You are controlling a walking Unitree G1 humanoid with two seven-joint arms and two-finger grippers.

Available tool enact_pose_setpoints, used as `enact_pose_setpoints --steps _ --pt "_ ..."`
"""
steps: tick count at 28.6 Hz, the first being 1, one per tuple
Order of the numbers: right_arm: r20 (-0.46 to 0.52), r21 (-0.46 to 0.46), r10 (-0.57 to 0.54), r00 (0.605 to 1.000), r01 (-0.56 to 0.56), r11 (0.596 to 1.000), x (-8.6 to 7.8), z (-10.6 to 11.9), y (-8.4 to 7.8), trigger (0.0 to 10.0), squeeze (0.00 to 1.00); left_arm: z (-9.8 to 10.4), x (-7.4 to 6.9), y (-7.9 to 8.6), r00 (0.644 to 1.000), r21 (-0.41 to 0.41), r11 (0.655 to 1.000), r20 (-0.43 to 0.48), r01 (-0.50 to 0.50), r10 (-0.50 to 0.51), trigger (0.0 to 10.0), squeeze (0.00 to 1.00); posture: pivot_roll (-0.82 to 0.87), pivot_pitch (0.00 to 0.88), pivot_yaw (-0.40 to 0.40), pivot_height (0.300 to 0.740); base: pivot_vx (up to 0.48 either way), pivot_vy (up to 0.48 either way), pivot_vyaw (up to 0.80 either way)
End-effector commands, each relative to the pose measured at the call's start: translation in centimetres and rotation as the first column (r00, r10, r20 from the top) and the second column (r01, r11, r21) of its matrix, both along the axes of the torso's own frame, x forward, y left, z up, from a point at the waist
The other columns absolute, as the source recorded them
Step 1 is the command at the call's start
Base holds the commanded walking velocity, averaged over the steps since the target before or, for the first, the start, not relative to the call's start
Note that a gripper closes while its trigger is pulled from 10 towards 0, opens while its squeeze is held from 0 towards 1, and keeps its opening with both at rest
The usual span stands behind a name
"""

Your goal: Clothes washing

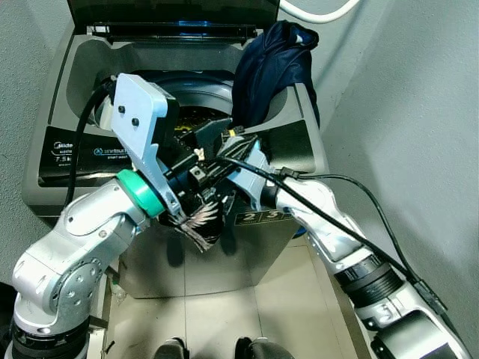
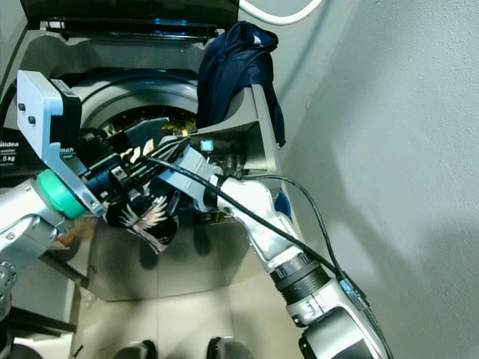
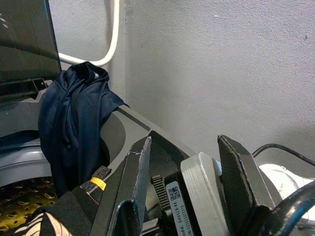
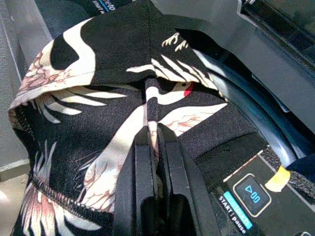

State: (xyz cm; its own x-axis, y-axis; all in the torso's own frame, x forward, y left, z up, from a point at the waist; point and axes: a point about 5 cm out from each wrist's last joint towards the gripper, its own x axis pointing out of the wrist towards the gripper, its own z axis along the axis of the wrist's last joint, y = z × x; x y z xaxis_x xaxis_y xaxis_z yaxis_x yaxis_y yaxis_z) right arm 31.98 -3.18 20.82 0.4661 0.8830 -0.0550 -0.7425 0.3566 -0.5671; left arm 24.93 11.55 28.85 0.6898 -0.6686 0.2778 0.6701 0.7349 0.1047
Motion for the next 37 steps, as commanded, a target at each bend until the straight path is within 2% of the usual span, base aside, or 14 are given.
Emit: enact_pose_setpoints --steps 1,7,8,13,16,19,21,24,27,29,30,32,35,37 --pt "-0.077 -0.118 0.120 0.990 -0.128 0.985 -2.0 -3.5 0.5 0.0 0.00 2.1 1.1 3.9 0.950 -0.114 0.949 0.082 -0.293 0.303 10.0 0.00 0.04 0.125 -0.005 0.740 0.000 0.000 0.00" --pt "-0.111 0.064 0.143 0.983 -0.136 0.989 -1.9 -1.2 0.7 0.0 0.00 2.2 1.3 3.8 0.952 -0.121 0.951 0.077 -0.286 0.296 10.0 0.00 0.03 0.131 0.002 0.740 0.000 0.000 0.00" --pt "-0.072 0.133 0.107 0.992 -0.097 0.986 -1.2 0.2 1.1 10.0 0.00 2.2 1.3 3.7 0.953 -0.127 0.951 0.076 -0.281 0.292 10.0 0.00 0.03 0.132 0.004 0.740 0.000 0.000 0.00" --pt "-0.026 0.241 0.045 0.999 -0.037 0.970 0.1 2.6 1.8 10.0 0.00 2.4 1.4 3.7 0.956 -0.139 0.952 0.075 -0.271 0.283 10.0 0.00 0.02 0.135 0.012 0.740 0.000 0.000 0.00" --pt "0.031 0.400 -0.148 0.988 0.123 0.908 3.2 7.1 3.7 10.0 0.00 3.4 1.3 3.4 0.957 -0.189 0.950 0.104 -0.248 0.270 10.0 0.00 0.02 0.139 0.015 0.740 0.000 0.000 0.00" --pt "0.048 0.421 -0.197 0.979 0.159 0.893 3.8 8.1 4.5 10.0 0.00 3.9 1.3 3.4 0.951 -0.213 0.944 0.123 -0.253 0.283 10.0 0.00 0.02 0.139 0.014 0.740 0.000 0.000 0.00" --pt "0.067 0.452 -0.280 0.957 0.221 0.864 4.4 9.5 5.8 10.0 0.00 4.8 1.3 3.6 0.913 -0.228 0.919 0.182 -0.321 0.364 10.0 0.00 0.04 0.138 0.002 0.740 0.000 0.000 0.00" --pt "0.020 0.490 -0.429 0.903 0.365 0.792 5.1 10.6 6.9 10.0 0.00 5.7 0.9 3.7 0.845 -0.237 0.880 0.262 -0.412 0.467 10.0 0.00 0.05 0.139 -0.006 0.740 0.000 0.000 0.00" --pt "-0.010 0.511 -0.489 0.872 0.425 0.747 5.5 10.9 6.7 10.0 0.00 5.9 0.8 3.8 0.825 -0.241 0.868 0.279 -0.434 0.491 10.0 0.00 0.06 0.136 -0.019 0.740 0.000 0.000 0.00" --pt "-0.065 0.568 -0.634 0.770 0.551 0.611 6.3 11.7 5.5 10.0 0.00 6.1 0.7 4.2 0.800 -0.251 0.847 0.287 -0.468 0.527 10.0 0.00 0.08 0.135 -0.031 0.740 0.000 0.000 0.00" --pt "-0.065 0.568 -0.634 0.770 0.551 0.611 6.3 11.7 5.5 10.0 0.00 6.1 0.7 4.2 0.800 -0.251 0.847 0.287 -0.468 0.527 10.0 0.00 0.08 0.135 -0.031 0.740 0.000 0.000 0.00" --pt "-0.033 0.586 -0.721 0.692 0.598 0.546 6.7 12.0 4.4 10.0 0.00 6.0 0.5 4.4 0.797 -0.255 0.841 0.277 -0.477 0.536 10.0 0.00 0.09 0.138 -0.029 0.740 0.000 0.000 0.00" --pt "0.020 0.574 -0.742 0.670 0.600 0.558 6.8 11.8 4.1 10.0 0.00 5.9 0.5 4.5 0.800 -0.253 0.842 0.273 -0.476 0.534 10.0 0.00 0.09 0.139 -0.028 0.740 0.000 0.000 0.00" --pt "0.188 0.477 -0.745 0.640 0.603 0.639 7.3 10.0 3.5 10.0 0.00 5.6 0.6 4.3 0.811 -0.249 0.848 0.260 -0.468 0.525 10.0 0.00 0.07 0.143 -0.017 0.740 0.000 0.000 0.00"
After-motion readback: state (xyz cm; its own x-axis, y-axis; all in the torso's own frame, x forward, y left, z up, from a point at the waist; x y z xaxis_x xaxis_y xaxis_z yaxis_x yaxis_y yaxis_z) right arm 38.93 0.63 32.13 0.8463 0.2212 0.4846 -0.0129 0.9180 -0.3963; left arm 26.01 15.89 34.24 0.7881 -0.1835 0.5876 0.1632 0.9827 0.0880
